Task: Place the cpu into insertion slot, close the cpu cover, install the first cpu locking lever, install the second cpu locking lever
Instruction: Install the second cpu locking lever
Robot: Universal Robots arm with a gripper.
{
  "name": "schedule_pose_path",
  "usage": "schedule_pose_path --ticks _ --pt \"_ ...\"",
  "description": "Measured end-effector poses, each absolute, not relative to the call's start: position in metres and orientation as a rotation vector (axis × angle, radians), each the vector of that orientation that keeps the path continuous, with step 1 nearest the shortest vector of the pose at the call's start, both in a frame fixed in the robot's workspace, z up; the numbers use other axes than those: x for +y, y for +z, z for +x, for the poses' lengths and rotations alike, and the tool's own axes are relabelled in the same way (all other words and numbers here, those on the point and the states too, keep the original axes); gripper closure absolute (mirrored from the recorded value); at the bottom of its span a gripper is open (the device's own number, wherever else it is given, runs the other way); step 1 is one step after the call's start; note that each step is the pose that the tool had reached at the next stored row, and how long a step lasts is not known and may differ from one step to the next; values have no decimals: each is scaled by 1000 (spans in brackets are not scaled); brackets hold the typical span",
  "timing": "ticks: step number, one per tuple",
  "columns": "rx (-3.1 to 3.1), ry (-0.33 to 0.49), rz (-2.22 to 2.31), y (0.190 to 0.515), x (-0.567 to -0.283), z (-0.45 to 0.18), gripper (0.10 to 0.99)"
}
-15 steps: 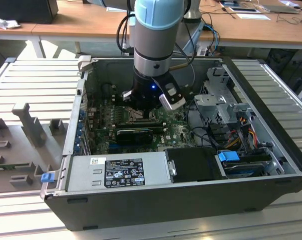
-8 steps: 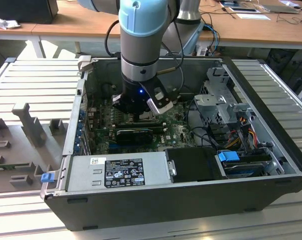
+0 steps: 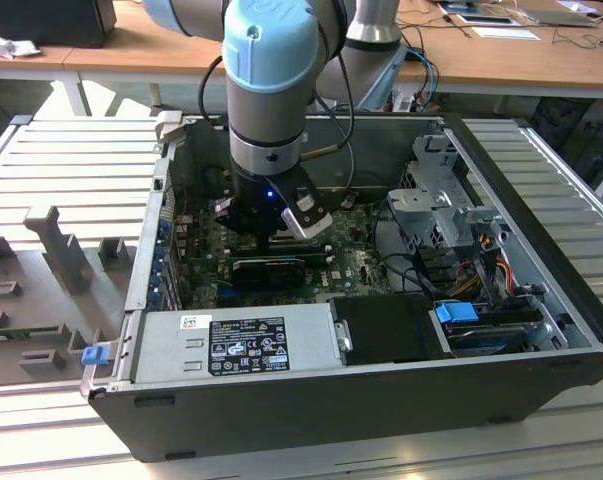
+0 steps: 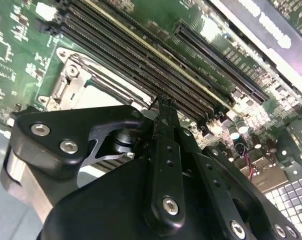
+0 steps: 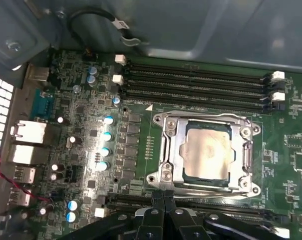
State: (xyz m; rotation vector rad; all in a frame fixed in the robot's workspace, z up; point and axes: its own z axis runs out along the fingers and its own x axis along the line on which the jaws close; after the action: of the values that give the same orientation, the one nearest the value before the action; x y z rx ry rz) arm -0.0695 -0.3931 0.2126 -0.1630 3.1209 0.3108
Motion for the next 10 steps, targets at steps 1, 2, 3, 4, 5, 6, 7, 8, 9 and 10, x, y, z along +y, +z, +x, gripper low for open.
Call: schedule_pose_path --ticks 1,2,3,4,5,6,7,8,9,10 --pt "3118 331 -163 212 -395 -70 980" --pt "3112 372 -163 211 -397 -71 980" --pt "3110 388 -163 210 -399 -71 980" --pt "3108 397 -163 209 -400 -71 980" --pt "3107 405 -163 208 -400 -71 980" --pt "3106 411 -162 207 -401 -71 980" --pt "3103 429 -163 206 -402 -72 980" --pt "3101 437 -163 205 -402 -72 980" --pt "3100 442 -163 204 -402 -72 980" --pt "3100 446 -163 202 -402 -72 980"
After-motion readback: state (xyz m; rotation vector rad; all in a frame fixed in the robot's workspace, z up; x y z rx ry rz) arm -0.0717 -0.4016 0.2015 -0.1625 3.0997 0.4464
